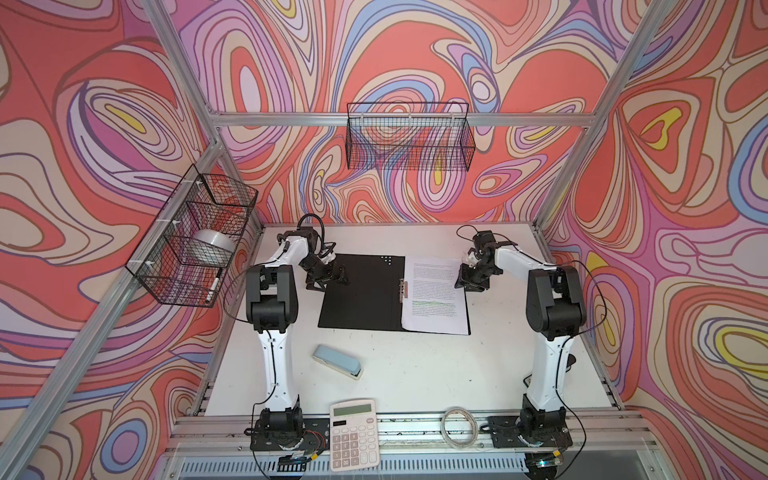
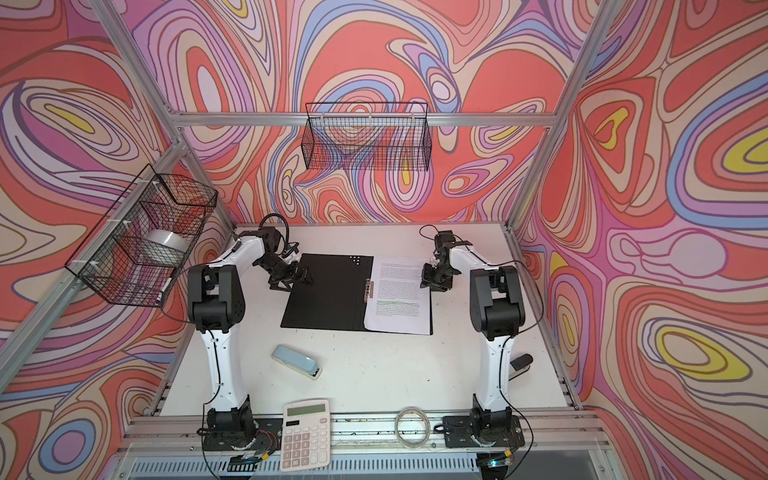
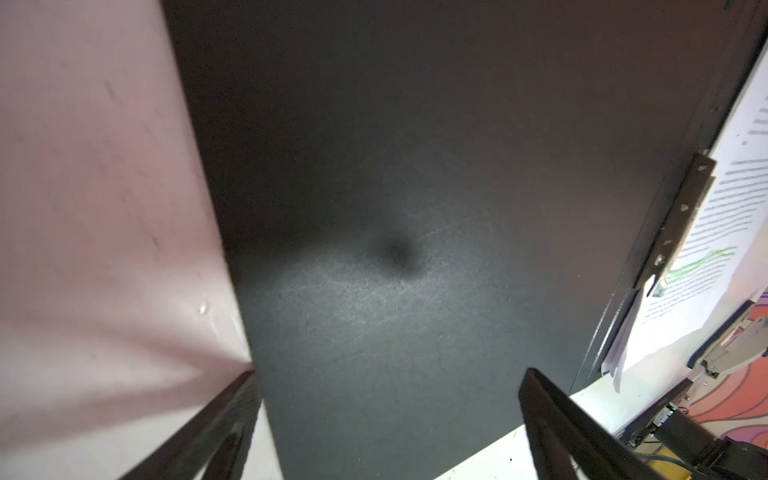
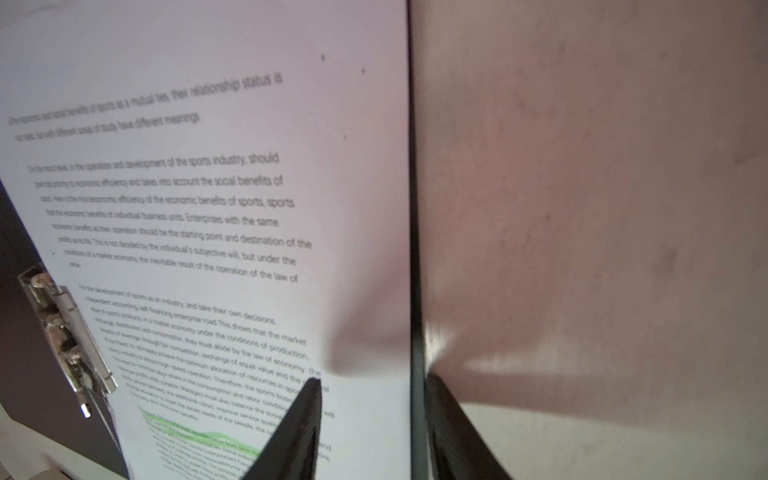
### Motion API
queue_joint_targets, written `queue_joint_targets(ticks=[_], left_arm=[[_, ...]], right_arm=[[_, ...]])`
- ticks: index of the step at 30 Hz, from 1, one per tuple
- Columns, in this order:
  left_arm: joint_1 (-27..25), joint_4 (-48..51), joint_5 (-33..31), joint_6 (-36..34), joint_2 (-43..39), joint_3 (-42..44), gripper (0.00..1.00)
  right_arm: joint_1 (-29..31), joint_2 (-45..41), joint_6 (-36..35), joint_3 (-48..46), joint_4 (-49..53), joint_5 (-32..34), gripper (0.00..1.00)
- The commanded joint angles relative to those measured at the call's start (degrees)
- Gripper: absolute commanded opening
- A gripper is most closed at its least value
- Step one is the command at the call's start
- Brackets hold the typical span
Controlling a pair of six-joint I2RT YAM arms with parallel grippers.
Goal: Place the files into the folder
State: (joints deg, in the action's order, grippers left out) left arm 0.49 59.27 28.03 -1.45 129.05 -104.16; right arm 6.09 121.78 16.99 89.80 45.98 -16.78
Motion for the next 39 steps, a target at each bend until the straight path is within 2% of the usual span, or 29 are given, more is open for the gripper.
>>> queue_joint_targets(ticks=[1, 39], left_arm=[[-0.84, 2.35, 7.22, -0.20, -0.05, 0.73, 0.97], [-0.14, 0.15, 23.28, -0.37, -8.09, 5.63, 0.95]], right_arm=[[0.24, 4.00, -0.56, -1.30, 1.31, 0.87, 0.43], [0.23, 4.72, -1.46, -0.68, 2.70, -0.14, 0.43]])
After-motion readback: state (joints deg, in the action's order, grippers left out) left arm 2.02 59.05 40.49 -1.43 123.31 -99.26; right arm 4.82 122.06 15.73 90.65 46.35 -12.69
